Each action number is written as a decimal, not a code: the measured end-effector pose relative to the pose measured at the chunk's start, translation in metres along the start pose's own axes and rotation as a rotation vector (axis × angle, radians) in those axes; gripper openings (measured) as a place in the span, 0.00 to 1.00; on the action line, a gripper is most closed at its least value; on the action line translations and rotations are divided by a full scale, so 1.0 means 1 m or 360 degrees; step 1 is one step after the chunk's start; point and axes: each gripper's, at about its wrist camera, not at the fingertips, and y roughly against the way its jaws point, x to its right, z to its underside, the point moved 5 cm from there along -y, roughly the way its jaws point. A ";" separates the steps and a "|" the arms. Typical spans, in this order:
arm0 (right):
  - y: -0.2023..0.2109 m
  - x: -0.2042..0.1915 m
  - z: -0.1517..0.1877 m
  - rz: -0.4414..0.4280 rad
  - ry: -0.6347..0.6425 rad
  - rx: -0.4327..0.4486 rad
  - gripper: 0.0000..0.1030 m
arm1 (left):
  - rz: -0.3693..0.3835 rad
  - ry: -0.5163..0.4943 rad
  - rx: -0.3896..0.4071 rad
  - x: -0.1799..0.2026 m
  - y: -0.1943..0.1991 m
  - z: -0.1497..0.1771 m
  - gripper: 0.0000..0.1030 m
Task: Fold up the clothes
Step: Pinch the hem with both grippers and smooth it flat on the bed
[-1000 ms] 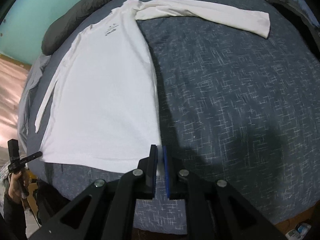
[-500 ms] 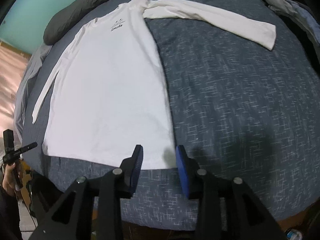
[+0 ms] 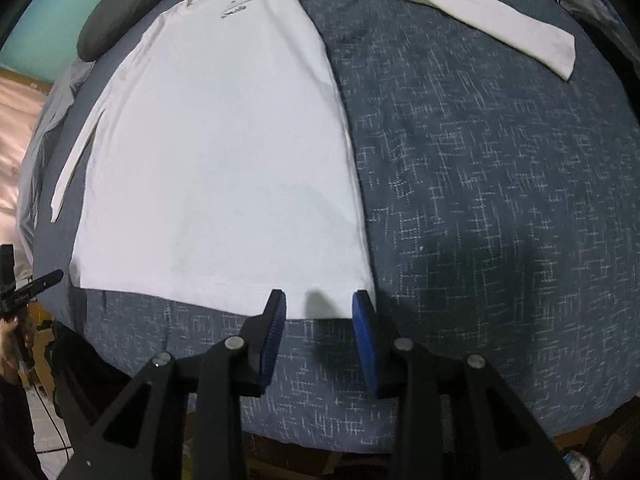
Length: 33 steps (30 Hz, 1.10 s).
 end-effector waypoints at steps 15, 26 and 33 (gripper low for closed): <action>-0.021 0.011 -0.008 0.0110 -0.0017 -0.0022 0.34 | -0.0068 0.0056 -0.0071 -0.015 -0.030 -0.006 0.37; -0.018 0.004 -0.008 0.0155 0.0109 0.0049 0.05 | -0.0061 0.0099 -0.0033 -0.020 -0.020 -0.010 0.37; 0.012 0.017 -0.016 0.0118 0.0069 0.0186 0.04 | -0.0040 0.0113 -0.0025 -0.023 -0.019 -0.011 0.38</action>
